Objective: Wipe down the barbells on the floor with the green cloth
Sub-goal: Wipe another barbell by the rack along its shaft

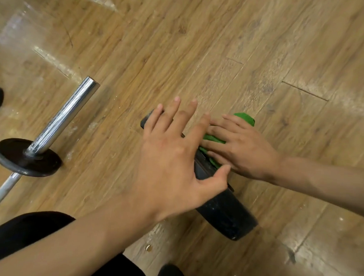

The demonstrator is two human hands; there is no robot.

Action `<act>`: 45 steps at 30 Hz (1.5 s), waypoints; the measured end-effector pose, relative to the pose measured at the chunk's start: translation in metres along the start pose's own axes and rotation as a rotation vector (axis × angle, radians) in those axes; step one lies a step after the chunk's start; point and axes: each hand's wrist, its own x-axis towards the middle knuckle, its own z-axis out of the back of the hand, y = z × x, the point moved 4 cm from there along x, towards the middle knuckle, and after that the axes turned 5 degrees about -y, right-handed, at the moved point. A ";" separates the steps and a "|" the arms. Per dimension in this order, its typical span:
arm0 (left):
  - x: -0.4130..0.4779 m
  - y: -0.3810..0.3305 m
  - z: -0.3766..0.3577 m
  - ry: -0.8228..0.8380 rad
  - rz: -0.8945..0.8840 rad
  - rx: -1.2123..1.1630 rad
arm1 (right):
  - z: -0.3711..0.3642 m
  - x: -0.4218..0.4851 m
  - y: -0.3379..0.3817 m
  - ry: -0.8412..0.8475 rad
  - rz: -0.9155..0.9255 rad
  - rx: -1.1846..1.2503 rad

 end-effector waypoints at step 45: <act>-0.011 0.004 -0.006 -0.078 -0.213 -0.053 | -0.001 0.005 -0.027 -0.018 -0.246 -0.083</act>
